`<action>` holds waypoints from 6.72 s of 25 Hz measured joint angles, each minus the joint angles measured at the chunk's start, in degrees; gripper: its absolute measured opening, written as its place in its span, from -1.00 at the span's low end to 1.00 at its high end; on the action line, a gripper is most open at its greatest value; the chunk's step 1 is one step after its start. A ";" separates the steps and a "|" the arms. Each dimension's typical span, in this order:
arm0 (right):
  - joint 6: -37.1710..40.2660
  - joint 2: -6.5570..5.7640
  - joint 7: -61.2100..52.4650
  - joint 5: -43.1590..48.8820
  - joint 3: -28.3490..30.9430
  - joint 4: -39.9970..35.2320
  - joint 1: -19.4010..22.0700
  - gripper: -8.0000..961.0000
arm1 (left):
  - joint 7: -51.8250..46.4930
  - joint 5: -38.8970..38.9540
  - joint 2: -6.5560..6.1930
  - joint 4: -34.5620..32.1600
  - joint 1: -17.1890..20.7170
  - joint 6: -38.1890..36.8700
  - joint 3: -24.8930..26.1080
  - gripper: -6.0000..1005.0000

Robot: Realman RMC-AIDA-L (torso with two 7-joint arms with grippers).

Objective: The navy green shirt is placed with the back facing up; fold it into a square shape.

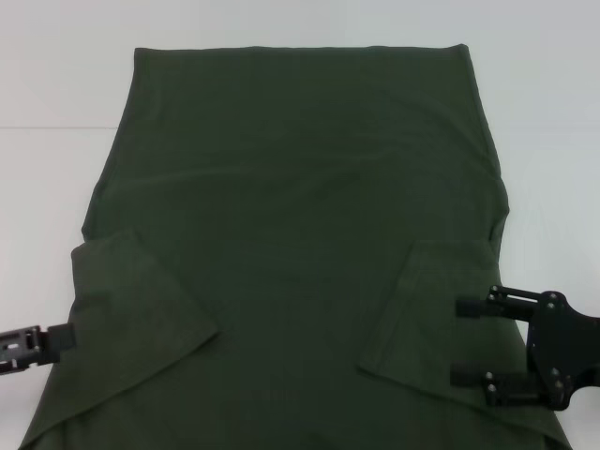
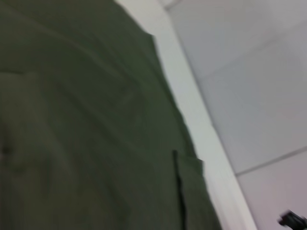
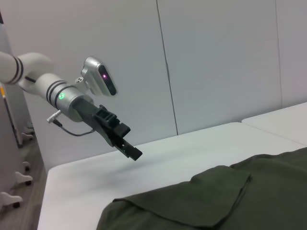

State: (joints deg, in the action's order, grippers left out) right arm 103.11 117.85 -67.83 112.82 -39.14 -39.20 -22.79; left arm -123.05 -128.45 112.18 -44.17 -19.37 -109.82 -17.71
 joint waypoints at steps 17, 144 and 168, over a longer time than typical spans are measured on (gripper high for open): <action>4.25 -0.06 7.67 -0.08 7.60 -4.42 4.68 0.77 | -6.35 -5.22 -1.69 4.39 -2.07 4.48 -1.80 0.68; 0.01 1.67 13.94 4.28 7.87 -1.68 2.40 0.75 | -22.25 -20.18 -0.03 0.08 -7.64 10.97 -14.46 0.58; 1.40 1.67 13.78 4.07 9.26 -1.93 2.40 0.74 | -22.14 -21.24 2.07 -5.98 -7.20 10.82 -18.46 -0.85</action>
State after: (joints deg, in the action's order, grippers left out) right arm 104.50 119.52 -54.05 116.89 -29.88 -41.13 -20.39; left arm -145.18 -149.69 114.25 -50.15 -26.57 -99.00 -36.17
